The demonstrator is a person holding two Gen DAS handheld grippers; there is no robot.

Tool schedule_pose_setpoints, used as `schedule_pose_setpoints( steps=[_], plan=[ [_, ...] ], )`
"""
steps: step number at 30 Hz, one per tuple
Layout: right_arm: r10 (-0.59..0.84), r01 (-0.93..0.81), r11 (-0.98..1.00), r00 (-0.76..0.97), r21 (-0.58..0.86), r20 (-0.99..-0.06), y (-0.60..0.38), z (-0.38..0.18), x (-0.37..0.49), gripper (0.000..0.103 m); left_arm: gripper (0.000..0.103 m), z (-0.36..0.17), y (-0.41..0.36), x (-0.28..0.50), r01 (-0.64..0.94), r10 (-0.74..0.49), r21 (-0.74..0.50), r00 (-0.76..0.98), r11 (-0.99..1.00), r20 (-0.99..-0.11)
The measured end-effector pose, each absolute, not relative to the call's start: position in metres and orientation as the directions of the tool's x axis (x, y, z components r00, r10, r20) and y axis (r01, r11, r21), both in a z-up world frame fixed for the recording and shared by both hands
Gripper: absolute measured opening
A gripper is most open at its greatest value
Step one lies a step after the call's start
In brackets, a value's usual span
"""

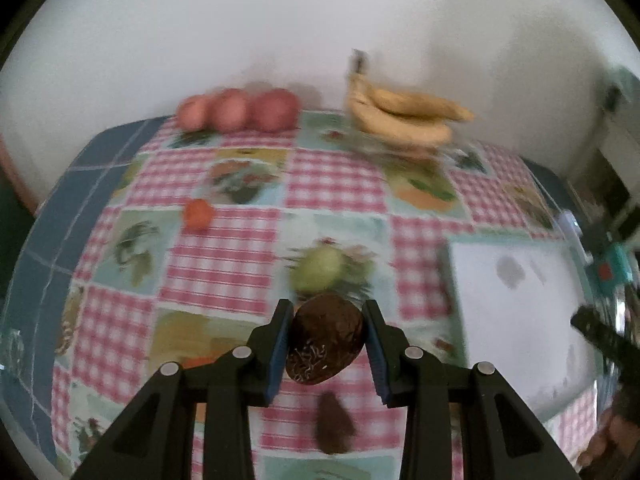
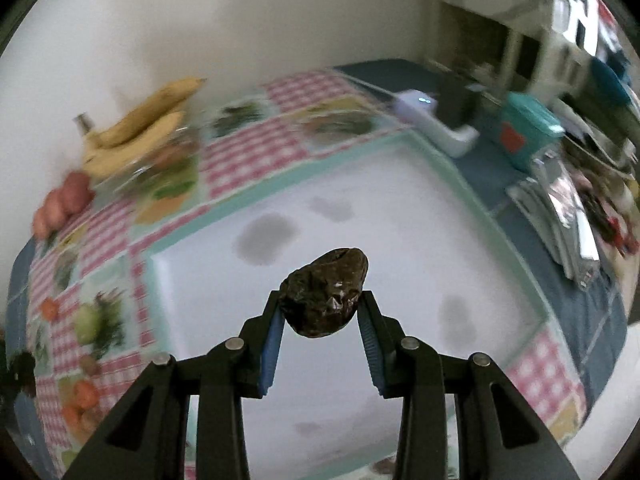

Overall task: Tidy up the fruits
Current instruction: 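Carry both avocados over the white tray and open both tools to drop them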

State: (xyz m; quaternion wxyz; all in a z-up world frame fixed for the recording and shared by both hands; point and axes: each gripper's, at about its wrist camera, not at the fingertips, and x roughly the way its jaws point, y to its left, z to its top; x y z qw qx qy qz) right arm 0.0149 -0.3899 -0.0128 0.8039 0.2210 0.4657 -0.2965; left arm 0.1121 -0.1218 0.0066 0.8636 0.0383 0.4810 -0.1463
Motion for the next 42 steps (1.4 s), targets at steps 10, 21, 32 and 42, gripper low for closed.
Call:
schedule_pose_setpoints(
  steps=[10,21,32,42],
  plan=[
    [-0.298,0.757,0.644,0.381,0.111,-0.875,-0.434,-0.01,-0.016,0.039,0.037,-0.017,-0.218,0.064,0.537,-0.294,-0.003,0.457,0.844,-0.84],
    [-0.344,0.806,0.586,0.337,0.08,-0.876,-0.464,-0.019,-0.036,0.039,0.037,-0.034,-0.26,0.036,0.642,-0.355,0.034,0.466,0.766,-0.81],
    [-0.343,0.811,0.586,0.248,0.001,-0.906,-0.475,-0.053,-0.035,0.039,0.037,-0.064,-0.274,0.027,0.678,-0.301,0.086,0.433,0.73,-0.85],
    [-0.339,0.801,0.598,0.223,-0.027,-0.914,-0.471,-0.067,-0.034,0.038,0.038,-0.076,-0.278,0.025,0.691,-0.279,0.102,0.417,0.716,-0.865]
  ],
)
